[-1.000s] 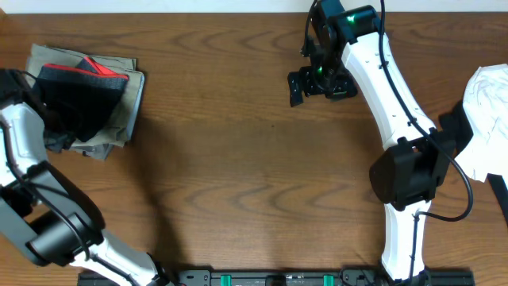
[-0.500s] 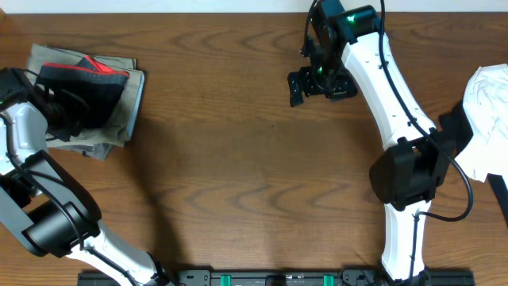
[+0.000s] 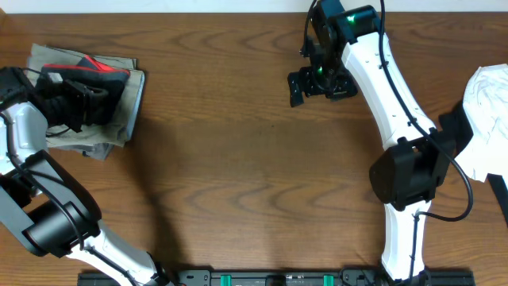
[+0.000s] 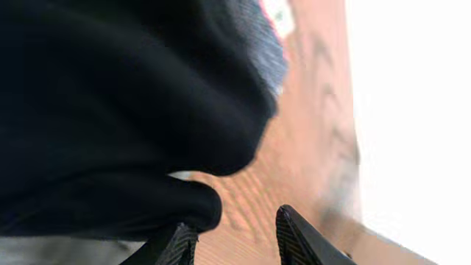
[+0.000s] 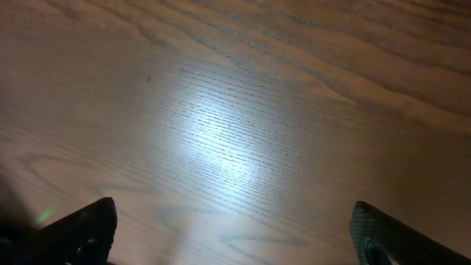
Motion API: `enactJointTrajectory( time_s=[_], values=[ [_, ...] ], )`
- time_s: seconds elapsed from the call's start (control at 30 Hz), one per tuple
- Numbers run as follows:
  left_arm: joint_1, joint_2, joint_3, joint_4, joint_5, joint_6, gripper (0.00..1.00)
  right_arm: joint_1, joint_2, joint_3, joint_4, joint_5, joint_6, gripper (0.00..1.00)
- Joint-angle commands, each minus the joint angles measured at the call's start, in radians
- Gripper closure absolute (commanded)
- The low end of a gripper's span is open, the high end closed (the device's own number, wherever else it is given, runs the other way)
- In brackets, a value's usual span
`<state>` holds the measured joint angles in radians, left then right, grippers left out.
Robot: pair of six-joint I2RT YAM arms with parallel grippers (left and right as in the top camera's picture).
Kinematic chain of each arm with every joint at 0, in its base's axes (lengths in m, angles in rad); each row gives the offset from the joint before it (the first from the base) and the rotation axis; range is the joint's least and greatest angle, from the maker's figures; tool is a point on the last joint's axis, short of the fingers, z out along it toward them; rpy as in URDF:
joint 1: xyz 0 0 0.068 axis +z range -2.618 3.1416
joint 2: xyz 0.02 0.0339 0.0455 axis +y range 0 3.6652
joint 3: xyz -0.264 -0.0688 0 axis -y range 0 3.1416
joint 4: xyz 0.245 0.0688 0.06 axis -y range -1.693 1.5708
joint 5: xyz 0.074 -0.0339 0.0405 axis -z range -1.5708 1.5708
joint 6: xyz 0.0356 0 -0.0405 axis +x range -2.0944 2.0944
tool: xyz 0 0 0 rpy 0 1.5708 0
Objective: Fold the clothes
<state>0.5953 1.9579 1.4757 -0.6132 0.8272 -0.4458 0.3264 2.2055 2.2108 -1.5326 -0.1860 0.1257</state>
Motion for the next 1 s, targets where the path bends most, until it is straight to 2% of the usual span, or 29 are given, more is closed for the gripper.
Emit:
enactJointTrajectory(
  time_s=[0.0, 0.27, 0.53, 0.7, 0.77, 0.83, 0.97],
  values=[
    [-0.006, -0.010, -0.005, 0.025, 0.128, -0.004, 0.62, -0.005, -0.023, 0.016, -0.001, 0.002, -0.011, 0.01],
    [-0.005, -0.095, -0.003, 0.028, 0.087, -0.004, 0.62, -0.005, -0.023, 0.016, -0.001, 0.002, -0.011, 0.01],
    [-0.006, -0.102, -0.003, -0.008, 0.077, 0.001, 0.62, -0.005, -0.023, 0.016, 0.000, 0.002, -0.011, 0.01],
    [-0.006, -0.103, -0.003, 0.080, 0.076, 0.007, 0.63, -0.005, -0.023, 0.016, 0.004, 0.002, -0.011, 0.01],
    [-0.006, -0.103, -0.003, 0.112, 0.025, 0.006, 0.79, -0.005, -0.023, 0.016, 0.002, 0.002, -0.011, 0.01],
    [-0.006, -0.101, -0.003, 0.101, -0.124, -0.001, 0.94, -0.005, -0.023, 0.016, 0.002, 0.002, -0.011, 0.01],
    [-0.006, -0.080, -0.004, 0.040, -0.287, 0.032, 0.94, -0.005, -0.023, 0.016, 0.004, 0.002, -0.011, 0.01]
  ],
)
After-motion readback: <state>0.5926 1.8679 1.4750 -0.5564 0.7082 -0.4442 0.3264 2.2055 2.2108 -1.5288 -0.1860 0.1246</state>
